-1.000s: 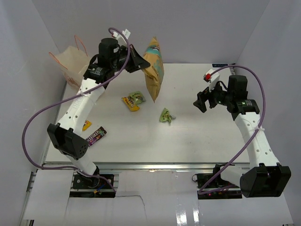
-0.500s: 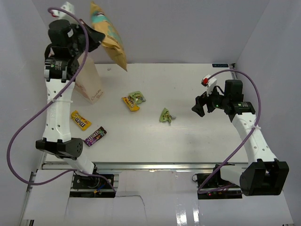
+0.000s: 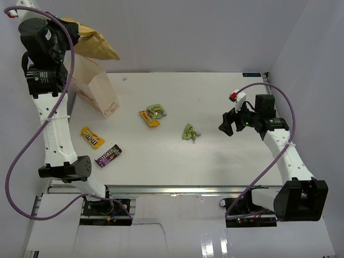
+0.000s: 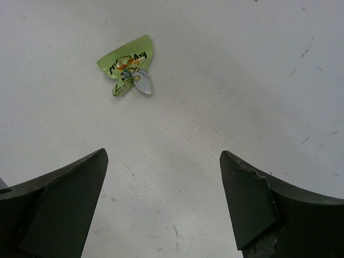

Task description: Place the snacks into the paper bag

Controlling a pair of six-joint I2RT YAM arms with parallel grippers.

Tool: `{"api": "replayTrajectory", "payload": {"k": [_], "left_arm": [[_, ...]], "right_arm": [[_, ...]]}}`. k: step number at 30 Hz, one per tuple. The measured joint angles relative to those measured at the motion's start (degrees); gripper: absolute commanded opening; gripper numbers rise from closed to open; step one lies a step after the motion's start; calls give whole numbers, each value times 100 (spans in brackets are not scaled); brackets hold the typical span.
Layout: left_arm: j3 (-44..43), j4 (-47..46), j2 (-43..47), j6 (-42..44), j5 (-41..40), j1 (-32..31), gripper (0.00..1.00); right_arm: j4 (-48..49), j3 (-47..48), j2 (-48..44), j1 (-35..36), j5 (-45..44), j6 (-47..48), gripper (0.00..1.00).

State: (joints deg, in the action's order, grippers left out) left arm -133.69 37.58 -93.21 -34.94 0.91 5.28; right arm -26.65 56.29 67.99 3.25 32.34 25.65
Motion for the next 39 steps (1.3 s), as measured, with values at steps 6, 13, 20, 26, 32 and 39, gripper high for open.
{"api": "replayTrajectory", "payload": {"k": [6,13,20,26,32,39], "left_arm": [[0,-140,-4,-44,-46,201,0],[-9,-949,-153,-575,1128,286,0],[-9,-1246,-297,-887,1775,321,0],[83,-1274,-256,-837,1729,444,0],[92,-1235,-236,-708,1578,468,0],[260,-1084,0,-278,1198,468,0]], "right_arm": [[70,-146,39,-61,31,4,90],[140,-184,166,-68,107,0,91],[168,-278,195,-76,114,4,91],[177,-284,258,-105,125,4,91],[179,-284,286,-105,131,4,91],[179,-284,291,-107,131,4,91]]}}
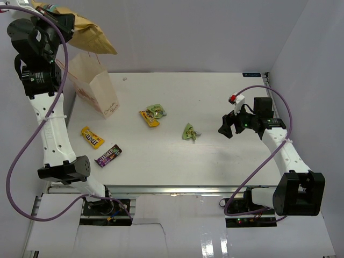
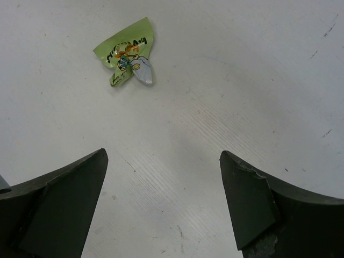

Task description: Place the snacks into the paper bag

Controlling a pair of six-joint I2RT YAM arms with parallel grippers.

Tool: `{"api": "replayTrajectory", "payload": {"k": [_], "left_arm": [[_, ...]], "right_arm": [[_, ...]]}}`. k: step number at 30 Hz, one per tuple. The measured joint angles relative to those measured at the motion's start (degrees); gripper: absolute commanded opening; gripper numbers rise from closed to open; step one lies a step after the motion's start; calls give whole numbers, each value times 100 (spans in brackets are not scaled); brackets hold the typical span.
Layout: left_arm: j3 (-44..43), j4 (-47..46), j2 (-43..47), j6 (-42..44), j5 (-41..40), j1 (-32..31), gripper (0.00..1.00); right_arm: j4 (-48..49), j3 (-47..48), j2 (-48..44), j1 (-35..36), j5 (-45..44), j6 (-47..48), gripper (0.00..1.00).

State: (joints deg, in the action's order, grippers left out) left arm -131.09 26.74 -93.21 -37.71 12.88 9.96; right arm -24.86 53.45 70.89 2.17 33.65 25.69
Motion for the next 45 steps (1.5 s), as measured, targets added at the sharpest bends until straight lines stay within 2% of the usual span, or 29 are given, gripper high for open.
{"api": "replayTrajectory", "payload": {"k": [12,20,26,34,45], "left_arm": [[629,175,374,205,-321,0,0],[868,852,201,-295,-402,7,0],[826,1255,-205,-885,17,116,0],[866,1379,-369,-1585,758,625,0],[1187,1399,-387,-2092,1113,841,0]], "right_arm": [[0,0,11,-28,7,0,91],[0,0,11,-31,2,0,90],[2,0,11,-46,4,0,91],[2,0,11,-66,7,-2,91],[33,0,11,-66,50,-4,90]]}}
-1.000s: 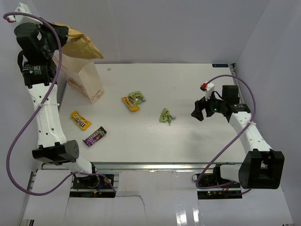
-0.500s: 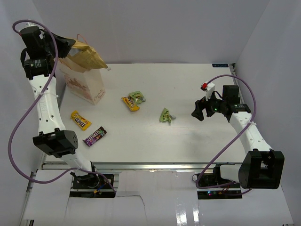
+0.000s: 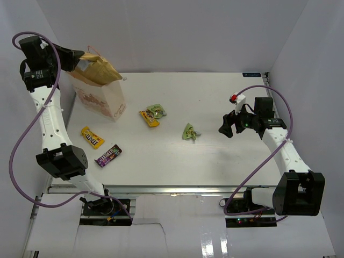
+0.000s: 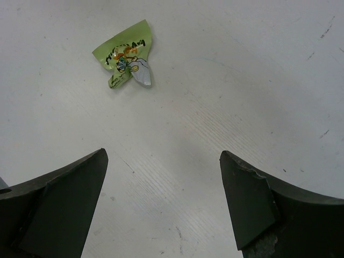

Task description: Place the snacks into the paper bag

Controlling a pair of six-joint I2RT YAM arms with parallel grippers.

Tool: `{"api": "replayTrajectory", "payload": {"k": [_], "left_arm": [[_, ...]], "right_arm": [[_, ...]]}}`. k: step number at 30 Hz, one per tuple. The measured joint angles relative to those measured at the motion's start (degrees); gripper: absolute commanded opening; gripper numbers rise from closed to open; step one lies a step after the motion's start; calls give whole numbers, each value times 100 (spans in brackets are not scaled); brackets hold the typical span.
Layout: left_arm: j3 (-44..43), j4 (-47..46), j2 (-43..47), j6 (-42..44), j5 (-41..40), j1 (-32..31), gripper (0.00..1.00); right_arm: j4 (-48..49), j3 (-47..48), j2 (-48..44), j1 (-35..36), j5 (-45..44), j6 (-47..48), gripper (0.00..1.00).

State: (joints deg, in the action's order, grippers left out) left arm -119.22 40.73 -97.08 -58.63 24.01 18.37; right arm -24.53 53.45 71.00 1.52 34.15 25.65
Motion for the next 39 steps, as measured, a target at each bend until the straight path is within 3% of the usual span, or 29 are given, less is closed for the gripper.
{"api": "replayTrajectory", "payload": {"k": [12,15,18,19,25,32,35,39], "left_arm": [[1132,-323,376,-643,-258,125,0],[1360,-468,472,-761,-271,162,4],[1541,-654,479,-850,-247,214,24],[1578,-675,468,-874,-219,232,41],[1161,-920,90,-874,133,367,82],[-745,-1169,-898,-415,590,455,87],[-905,-1405,-839,7,890,468,87],[-369,-1563,-273,931,1226,407,88]], "right_arm": [[83,-114,0,0,57,-15,91],[87,-122,0,0,57,-20,91],[90,-125,-2,-2,59,-22,90],[94,-129,0,0,61,-24,90],[96,-162,-2,0,186,-9,91],[-22,-120,212,313,354,264,91],[-190,46,678,678,278,328,93],[-223,444,1530,1255,-225,-120,95]]}}
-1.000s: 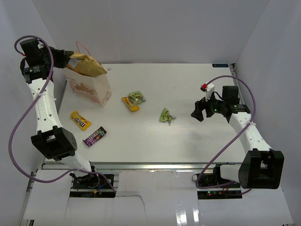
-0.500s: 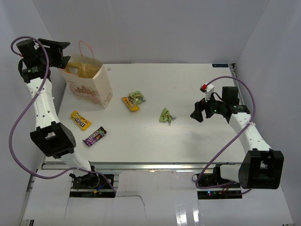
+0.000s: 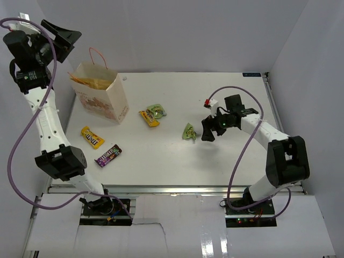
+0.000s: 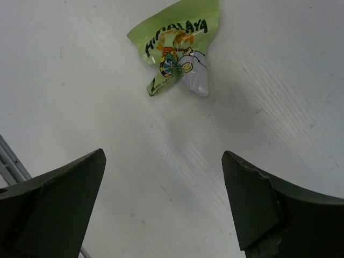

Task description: Place the snacks into the paper bag

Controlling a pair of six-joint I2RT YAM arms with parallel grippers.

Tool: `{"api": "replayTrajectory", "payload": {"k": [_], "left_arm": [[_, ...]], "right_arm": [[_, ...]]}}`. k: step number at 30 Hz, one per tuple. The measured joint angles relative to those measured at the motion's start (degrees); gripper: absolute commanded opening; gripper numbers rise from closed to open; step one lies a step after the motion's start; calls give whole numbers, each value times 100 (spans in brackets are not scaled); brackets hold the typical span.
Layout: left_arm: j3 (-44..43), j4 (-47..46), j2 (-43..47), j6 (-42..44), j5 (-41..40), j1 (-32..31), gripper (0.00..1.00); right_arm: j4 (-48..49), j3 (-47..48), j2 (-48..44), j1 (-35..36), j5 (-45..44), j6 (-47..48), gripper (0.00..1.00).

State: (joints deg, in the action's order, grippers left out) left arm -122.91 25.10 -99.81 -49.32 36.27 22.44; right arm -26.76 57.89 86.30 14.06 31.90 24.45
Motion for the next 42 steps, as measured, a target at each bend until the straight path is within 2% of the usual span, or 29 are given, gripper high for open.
{"api": "replayTrajectory", "payload": {"k": [5,9,10,12,13,15,16,18,19,22,26,29,32,34,38,41,42], "left_arm": [[1073,249,1237,1228,-225,-748,88],[2581,221,2649,1705,-321,-1305,90],[2929,225,2988,1788,-389,-1305,92],[3569,280,3624,1878,-566,-1272,92],[3845,271,3901,1899,-636,-1248,92],[4260,326,4356,1923,-723,-1241,92],[4454,319,4551,1919,-745,-1241,92],[4758,387,4863,1897,-787,-1244,92],[4865,455,4968,1886,-817,-1244,92],[5062,581,5178,1860,-885,-1241,92],[5355,769,5399,1740,-1086,-1241,92],[5775,942,5709,1513,-1355,-1241,92],[6247,1163,6120,1178,-1679,-1241,92],[6616,1357,6467,883,-1908,-1241,91],[7213,1853,7082,271,-2267,-1241,91],[7503,2168,7403,-92,-2411,-1241,91],[7560,2245,7475,-179,-2430,-1244,91]], "right_arm": [[151,752,992,481,-542,-1108,98],[249,1384,1668,940,-898,-1541,100],[256,1471,1784,1043,-979,-1580,93],[258,1611,2017,1255,-1152,-1637,88],[254,1665,2129,1346,-1244,-1652,79],[227,1746,2356,1460,-1421,-1631,70],[203,1792,2479,1488,-1532,-1617,60],[157,1899,2610,1493,-1683,-1545,49],[142,1947,2634,1493,-1766,-1508,35],[114,1969,2656,1491,-1878,-1351,23],[-11,1982,2621,1506,-1683,-881,20],[-444,2282,2601,1541,-1060,-262,19],[-745,3161,2603,1720,-564,219,19],[-723,4175,2636,2000,-350,407,19],[-9,6175,2914,2726,-343,212,20],[1296,6931,3198,3287,-643,-192,23],[1784,7014,3307,3480,-807,-328,13]]}}
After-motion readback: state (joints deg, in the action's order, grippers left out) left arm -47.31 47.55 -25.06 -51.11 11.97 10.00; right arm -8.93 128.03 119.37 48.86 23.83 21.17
